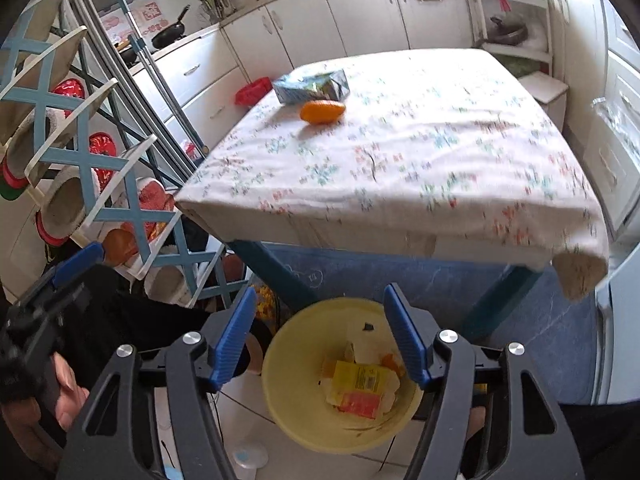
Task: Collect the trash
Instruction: 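Move both open tools back from the bucket toward the table, then close the right tool on the last orange peel while the left tool reaches the milk carton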
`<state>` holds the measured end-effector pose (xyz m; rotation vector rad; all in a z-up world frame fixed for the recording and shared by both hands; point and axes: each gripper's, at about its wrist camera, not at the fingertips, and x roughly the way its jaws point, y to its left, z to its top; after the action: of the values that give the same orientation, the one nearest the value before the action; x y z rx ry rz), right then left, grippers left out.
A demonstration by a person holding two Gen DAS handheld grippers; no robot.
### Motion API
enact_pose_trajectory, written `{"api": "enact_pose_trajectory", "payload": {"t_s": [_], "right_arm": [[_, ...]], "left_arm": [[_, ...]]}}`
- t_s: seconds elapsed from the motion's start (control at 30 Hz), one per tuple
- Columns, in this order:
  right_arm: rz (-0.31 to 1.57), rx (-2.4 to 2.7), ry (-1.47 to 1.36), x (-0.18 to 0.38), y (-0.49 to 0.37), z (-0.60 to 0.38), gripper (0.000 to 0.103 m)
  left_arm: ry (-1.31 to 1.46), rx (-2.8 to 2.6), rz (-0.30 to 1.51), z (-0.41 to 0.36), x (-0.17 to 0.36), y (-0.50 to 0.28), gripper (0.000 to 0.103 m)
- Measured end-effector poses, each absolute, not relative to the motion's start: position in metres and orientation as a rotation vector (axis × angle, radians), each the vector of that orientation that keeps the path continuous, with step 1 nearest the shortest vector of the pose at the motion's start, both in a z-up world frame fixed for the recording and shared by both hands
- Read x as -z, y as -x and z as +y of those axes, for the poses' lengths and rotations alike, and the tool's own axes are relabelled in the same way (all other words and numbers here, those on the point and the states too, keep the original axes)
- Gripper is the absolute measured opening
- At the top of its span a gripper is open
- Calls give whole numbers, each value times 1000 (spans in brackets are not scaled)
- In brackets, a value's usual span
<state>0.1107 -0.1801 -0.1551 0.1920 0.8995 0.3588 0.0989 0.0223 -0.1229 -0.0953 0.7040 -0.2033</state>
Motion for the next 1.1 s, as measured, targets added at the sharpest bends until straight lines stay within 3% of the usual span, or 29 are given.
{"api": "enact_pose_trajectory", "payload": {"t_s": [0.3, 0.87, 1.1], "right_arm": [[863, -398, -82, 131, -161, -163, 68], [876, -444, 120, 147, -310, -125, 70], [882, -531, 228, 161, -339, -94, 70]], "left_arm": [[5, 201, 645, 41, 90, -170, 94], [-138, 240, 739, 31, 116, -274, 94], [-631, 420, 637, -2, 123, -314, 94]]}}
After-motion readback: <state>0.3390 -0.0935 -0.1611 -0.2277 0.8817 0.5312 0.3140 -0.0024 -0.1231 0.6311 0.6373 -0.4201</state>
